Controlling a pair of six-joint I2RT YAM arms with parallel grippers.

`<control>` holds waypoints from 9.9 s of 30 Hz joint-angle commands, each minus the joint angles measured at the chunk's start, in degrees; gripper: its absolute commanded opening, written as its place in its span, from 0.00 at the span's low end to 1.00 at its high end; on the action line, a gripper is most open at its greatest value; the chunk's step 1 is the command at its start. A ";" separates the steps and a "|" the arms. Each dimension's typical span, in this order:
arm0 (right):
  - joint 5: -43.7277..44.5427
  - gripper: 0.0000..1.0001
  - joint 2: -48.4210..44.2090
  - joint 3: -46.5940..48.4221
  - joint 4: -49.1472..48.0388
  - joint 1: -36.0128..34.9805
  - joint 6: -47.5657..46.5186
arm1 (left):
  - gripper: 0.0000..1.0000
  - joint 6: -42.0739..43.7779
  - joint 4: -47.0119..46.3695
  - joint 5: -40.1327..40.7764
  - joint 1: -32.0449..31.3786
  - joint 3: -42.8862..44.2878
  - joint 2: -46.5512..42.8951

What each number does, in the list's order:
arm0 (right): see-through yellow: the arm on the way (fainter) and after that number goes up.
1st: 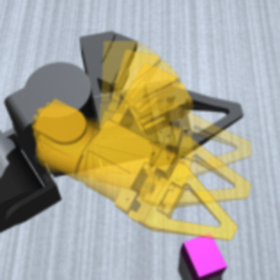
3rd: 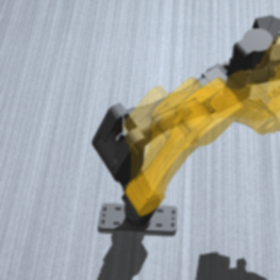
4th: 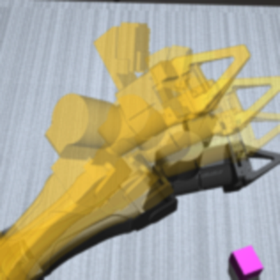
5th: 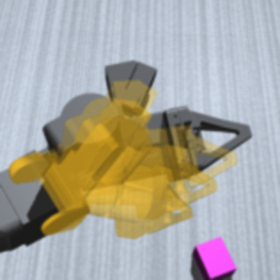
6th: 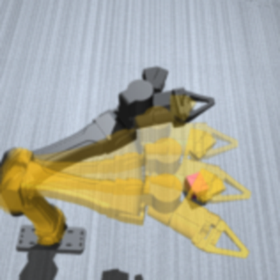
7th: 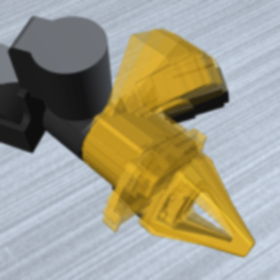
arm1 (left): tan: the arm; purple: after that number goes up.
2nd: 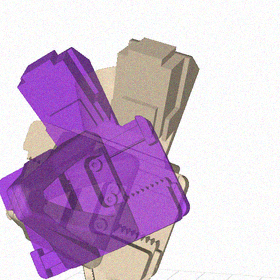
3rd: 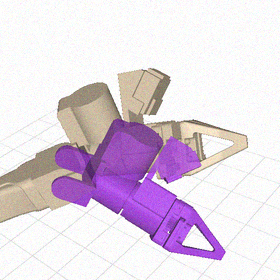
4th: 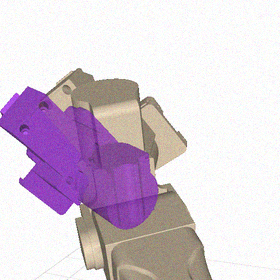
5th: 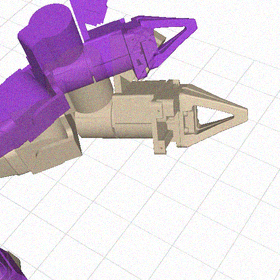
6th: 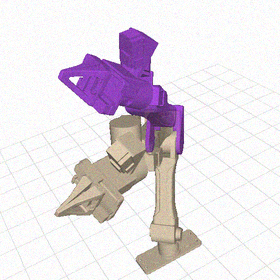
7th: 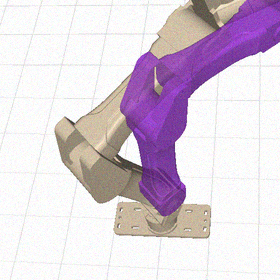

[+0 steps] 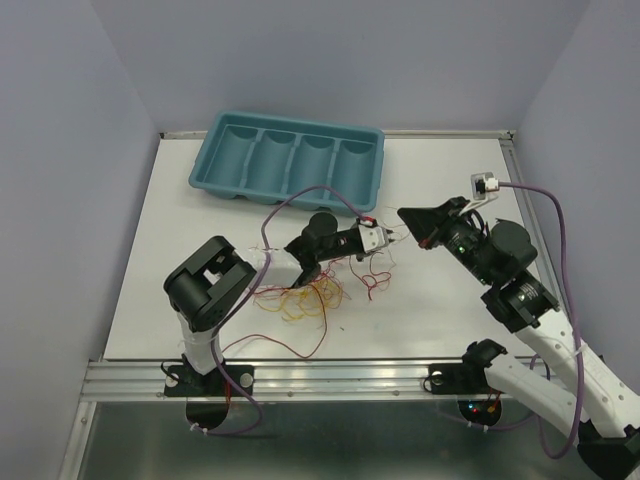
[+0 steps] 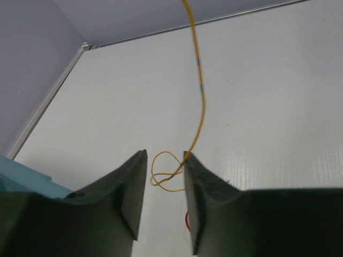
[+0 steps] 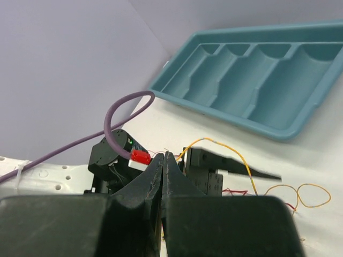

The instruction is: Untangle the cables

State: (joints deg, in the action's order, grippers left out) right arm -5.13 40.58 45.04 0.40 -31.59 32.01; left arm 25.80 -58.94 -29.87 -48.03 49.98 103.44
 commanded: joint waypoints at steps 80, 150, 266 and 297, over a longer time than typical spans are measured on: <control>30.61 0.84 4.33 -9.70 -5.41 -0.40 2.53 | 0.17 -9.10 63.67 21.08 16.12 58.21 24.88; 25.60 0.01 48.66 20.98 31.35 -15.69 -14.78 | 0.84 -6.30 35.73 17.06 19.47 -6.12 -36.82; 29.73 0.01 -3.57 26.07 -8.31 -15.69 -15.22 | 0.00 2.15 26.42 7.73 0.65 -16.49 -44.73; 59.62 0.01 -28.80 15.43 -12.80 -15.69 -16.28 | 0.00 -22.02 22.02 44.63 34.75 -8.93 -47.36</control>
State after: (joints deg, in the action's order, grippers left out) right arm 51.81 13.19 60.97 -10.66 -46.98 16.19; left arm 5.69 -33.39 8.49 -15.62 40.73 59.13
